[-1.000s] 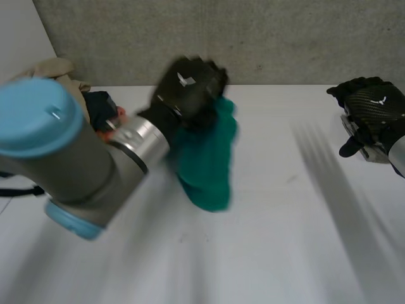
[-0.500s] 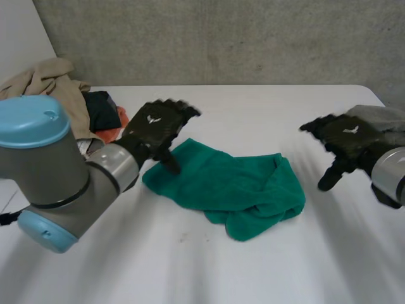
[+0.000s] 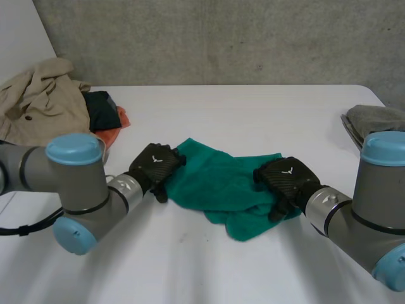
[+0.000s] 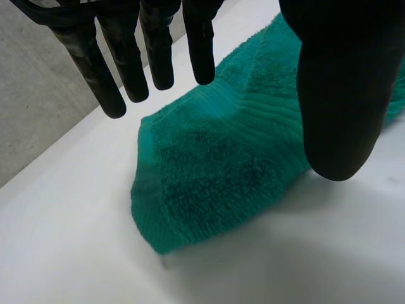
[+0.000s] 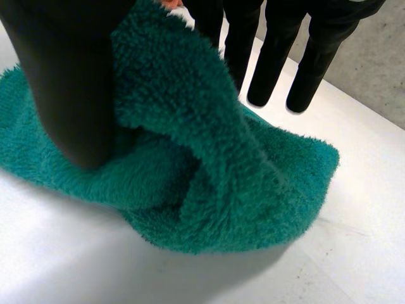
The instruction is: Fold the laundry.
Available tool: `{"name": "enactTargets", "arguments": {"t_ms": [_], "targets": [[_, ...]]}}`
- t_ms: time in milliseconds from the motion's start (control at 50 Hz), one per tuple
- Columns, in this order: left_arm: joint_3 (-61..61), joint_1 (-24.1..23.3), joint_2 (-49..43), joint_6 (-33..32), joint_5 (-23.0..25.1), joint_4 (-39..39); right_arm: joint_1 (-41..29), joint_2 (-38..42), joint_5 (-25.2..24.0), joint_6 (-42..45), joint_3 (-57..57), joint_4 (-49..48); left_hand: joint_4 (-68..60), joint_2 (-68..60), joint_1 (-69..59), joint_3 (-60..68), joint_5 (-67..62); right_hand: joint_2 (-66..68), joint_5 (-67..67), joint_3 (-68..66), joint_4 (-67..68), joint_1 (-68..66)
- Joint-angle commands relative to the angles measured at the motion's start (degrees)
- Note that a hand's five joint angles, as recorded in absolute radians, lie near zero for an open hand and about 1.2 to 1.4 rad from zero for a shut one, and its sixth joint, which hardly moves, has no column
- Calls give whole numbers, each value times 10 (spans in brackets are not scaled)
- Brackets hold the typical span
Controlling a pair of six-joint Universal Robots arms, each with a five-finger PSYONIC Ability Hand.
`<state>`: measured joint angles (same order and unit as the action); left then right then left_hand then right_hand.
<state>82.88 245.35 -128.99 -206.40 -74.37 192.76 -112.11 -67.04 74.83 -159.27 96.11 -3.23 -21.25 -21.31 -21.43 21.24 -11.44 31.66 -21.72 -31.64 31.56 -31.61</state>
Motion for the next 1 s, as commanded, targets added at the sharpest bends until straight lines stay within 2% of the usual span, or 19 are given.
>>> {"name": "enactTargets", "arguments": {"t_ms": [20,40,60,80,140,240,320,440,500,560,640,660,740,780,800,820,840,940,1000], "targets": [[-53,-8,-50,-23,-5,-1,-2,4,2,0,-2,-12,-117,-116,-115,117,-115,309,-308,-309,310,-309],[-55,-8,-54,-29,-5,-1,-2,4,2,0,-3,-12,-142,-141,-140,142,-140,344,-343,-344,345,-344],[-57,-9,-57,-34,-5,-1,-2,3,2,0,-5,-13,-180,-180,-178,180,-178,441,-440,-441,442,-441],[-60,-9,-61,-44,-6,-1,-1,2,2,0,-5,-13,-310,-310,-309,311,-309,483,-482,-483,484,-483],[-63,-16,-57,-65,-11,-1,-2,-1,4,0,-9,-14,-587,-586,-585,587,-585,483,-483,-484,484,-484],[-62,-33,-24,-64,-35,-4,-2,-41,13,7,-24,-10,-587,-587,-586,588,-586,483,-483,-484,484,-484],[-41,-43,67,-51,-59,-10,7,-96,31,26,-44,5,-587,-587,-586,588,-586,483,-483,-484,484,-484],[4,-54,224,32,-66,-7,8,-180,45,121,-118,34,-587,-587,-586,588,-586,483,-483,-484,484,-484],[13,-53,273,58,-67,-7,6,-194,48,150,-157,42,-587,-587,-586,588,-586,483,-483,-484,484,-484],[23,-53,306,79,-68,-6,6,-186,41,177,-200,46,-587,-587,-586,588,-586,483,-483,-484,484,-484],[32,-53,309,79,-77,-7,-2,-123,30,185,-246,46,-587,-587,-586,588,-586,483,-483,-484,484,-484],[34,-53,308,79,-82,-7,-5,-88,20,189,-260,45,-587,-587,-586,588,-586,483,-483,-484,484,-484],[40,-49,265,77,-126,-9,-19,-10,-25,198,-277,45,-587,-587,-586,588,-586,483,-483,-484,484,-484],[38,-45,249,75,-136,-11,-26,20,-31,200,-279,41,-587,-587,-586,588,-586,297,-296,-297,298,-297],[36,-40,236,72,-144,-12,-27,50,-27,201,-286,41,-587,-587,-586,588,-586,-46,46,46,-45,45],[35,-36,231,70,-147,-12,-26,63,-19,201,-290,40,-587,-587,-586,588,-586,-217,217,216,-216,216],[35,-29,226,67,-148,-13,-25,71,-11,199,-292,40,-587,-587,-586,588,-586,-217,217,216,-216,216],[34,0,183,52,-150,-16,-30,67,100,173,-289,17,-587,-587,-586,588,-586,-217,217,216,-216,216],[24,7,152,44,-151,-14,-24,45,124,146,-264,16,-587,-587,-586,588,-586,-217,217,216,-216,216]]}}
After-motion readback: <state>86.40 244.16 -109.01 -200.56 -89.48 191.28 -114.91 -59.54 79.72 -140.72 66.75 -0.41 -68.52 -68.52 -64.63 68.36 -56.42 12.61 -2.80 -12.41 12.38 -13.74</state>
